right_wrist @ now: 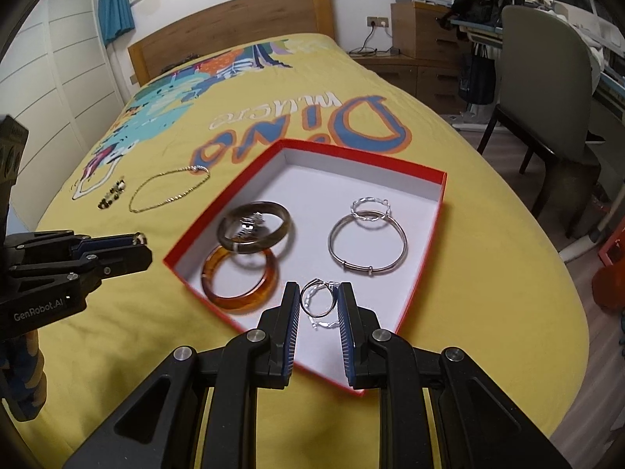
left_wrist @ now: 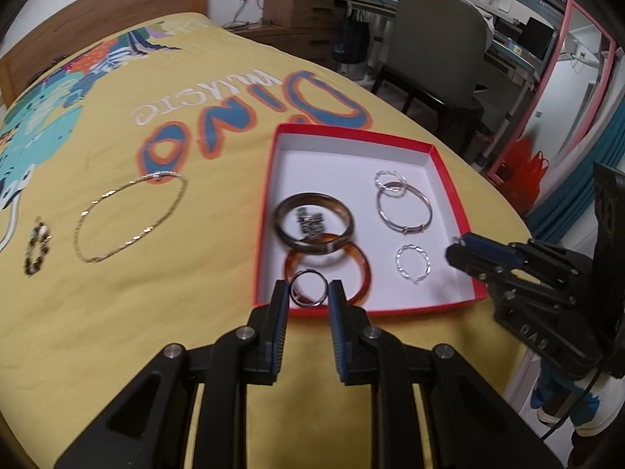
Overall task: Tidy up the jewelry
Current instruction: 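Carry both rings into the red box and open both tools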
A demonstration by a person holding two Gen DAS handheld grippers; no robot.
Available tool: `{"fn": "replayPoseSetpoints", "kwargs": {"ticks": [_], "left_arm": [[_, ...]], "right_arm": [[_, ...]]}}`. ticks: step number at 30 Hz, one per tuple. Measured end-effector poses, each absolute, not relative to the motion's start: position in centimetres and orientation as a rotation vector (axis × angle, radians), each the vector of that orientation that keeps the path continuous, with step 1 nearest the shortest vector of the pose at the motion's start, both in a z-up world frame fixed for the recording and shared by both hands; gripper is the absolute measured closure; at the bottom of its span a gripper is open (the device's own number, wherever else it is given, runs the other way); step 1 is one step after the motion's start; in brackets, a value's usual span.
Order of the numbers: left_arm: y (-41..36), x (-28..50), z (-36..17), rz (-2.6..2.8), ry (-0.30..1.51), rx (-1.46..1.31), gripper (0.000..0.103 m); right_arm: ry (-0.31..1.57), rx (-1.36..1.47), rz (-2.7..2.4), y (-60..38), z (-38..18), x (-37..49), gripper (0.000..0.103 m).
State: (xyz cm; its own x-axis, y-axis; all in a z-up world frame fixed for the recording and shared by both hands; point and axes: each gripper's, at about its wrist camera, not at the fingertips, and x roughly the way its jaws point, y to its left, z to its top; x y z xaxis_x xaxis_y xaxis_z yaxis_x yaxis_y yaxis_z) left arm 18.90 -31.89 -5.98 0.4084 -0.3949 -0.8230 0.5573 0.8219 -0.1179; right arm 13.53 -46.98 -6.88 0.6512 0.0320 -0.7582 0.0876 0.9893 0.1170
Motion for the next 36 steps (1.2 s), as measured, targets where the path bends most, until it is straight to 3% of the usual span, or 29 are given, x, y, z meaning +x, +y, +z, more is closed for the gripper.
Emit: {"fn": "replayPoseSetpoints", "kwargs": {"ticks": [18, 36], "left_arm": [[-34.9, 21.4, -11.3, -0.594, 1.078, 0.244, 0.084], [-35.1, 21.3, -11.2, -0.566, 1.067, 0.251, 0.083]], "right_arm": [[0.967, 0.105, 0.003, -47.9, -10.6, 17.0, 0.083], [0.996, 0.021, 0.022, -47.0, -11.1, 16.9, 0.083]]}}
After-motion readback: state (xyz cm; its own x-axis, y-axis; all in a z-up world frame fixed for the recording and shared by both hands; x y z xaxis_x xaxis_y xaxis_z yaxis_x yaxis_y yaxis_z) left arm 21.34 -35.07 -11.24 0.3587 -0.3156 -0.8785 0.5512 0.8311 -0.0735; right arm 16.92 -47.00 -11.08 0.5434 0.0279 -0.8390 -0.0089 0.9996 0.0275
